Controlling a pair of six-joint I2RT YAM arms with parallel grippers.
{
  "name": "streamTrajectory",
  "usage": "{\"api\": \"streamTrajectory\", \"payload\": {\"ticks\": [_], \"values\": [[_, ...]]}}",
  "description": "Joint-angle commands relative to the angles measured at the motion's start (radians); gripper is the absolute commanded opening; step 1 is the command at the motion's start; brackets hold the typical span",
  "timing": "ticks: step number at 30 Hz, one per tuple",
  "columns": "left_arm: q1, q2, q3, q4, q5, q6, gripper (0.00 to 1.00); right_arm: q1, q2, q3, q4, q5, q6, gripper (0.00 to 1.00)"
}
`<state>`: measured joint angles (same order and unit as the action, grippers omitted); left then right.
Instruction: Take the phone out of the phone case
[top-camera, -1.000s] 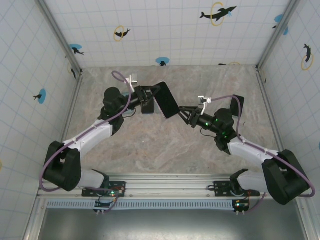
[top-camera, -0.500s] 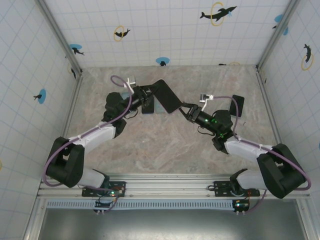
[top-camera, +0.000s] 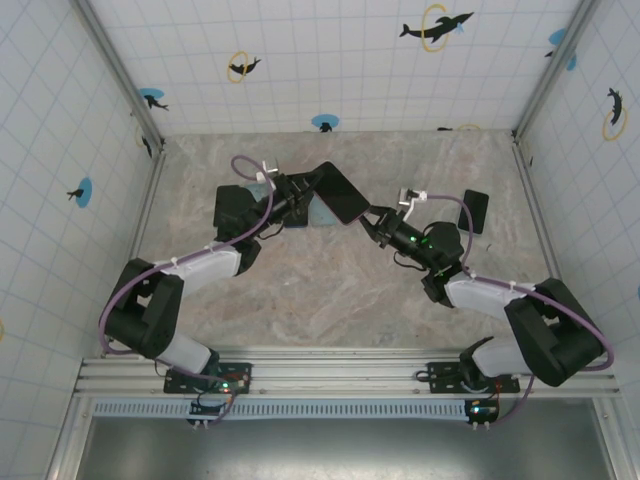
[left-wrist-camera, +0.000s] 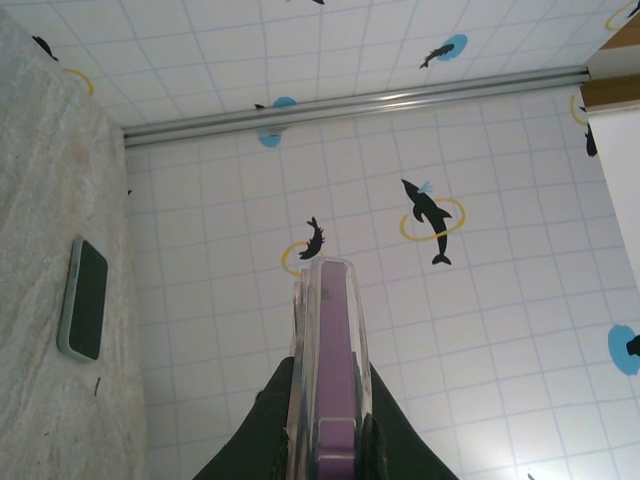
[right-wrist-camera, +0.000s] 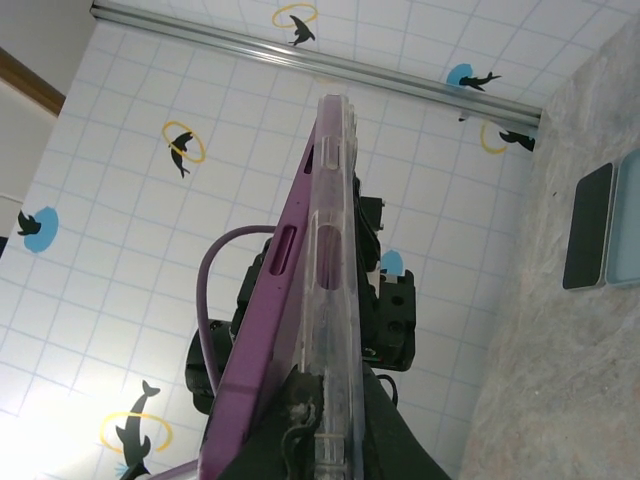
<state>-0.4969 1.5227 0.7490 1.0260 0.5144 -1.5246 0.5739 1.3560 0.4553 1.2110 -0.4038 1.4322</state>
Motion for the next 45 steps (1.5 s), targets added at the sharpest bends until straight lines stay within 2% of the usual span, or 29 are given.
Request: {"api": "streamTrajectory", "payload": {"ticks": [1,5,11,14,21,26,33,45], "values": [[-0.008,0.025,0.008,0.000,-0.011,0.007,0.12,0.001,-0.007,-0.005,0.143,0.007,0.013,0.00],[-0.008,0.029,0.017,-0.018,-0.017,0.017,0.25,-0.012,-0.025,-0.031,0.125,0.074,0.017,0.00],[-0.009,0.019,0.027,-0.076,-0.019,0.033,0.59,-0.033,-0.059,-0.050,0.083,0.152,-0.031,0.00],[-0.022,0.006,0.023,-0.105,-0.034,0.043,0.66,-0.044,-0.069,-0.052,0.059,0.205,-0.076,0.00],[-0.142,-0.069,-0.069,-0.094,-0.164,0.016,0.69,-0.032,-0.092,-0.057,-0.028,0.436,-0.211,0.00],[-0.274,-0.079,-0.100,-0.031,-0.301,-0.044,0.69,-0.019,-0.068,-0.047,-0.042,0.509,-0.243,0.00],[-0.369,-0.005,-0.032,0.033,-0.356,-0.097,0.68,-0.006,-0.011,-0.042,0.009,0.499,-0.228,0.00],[-0.394,0.099,0.013,0.120,-0.380,-0.149,0.64,0.014,0.012,-0.060,0.073,0.493,-0.225,0.00]]}}
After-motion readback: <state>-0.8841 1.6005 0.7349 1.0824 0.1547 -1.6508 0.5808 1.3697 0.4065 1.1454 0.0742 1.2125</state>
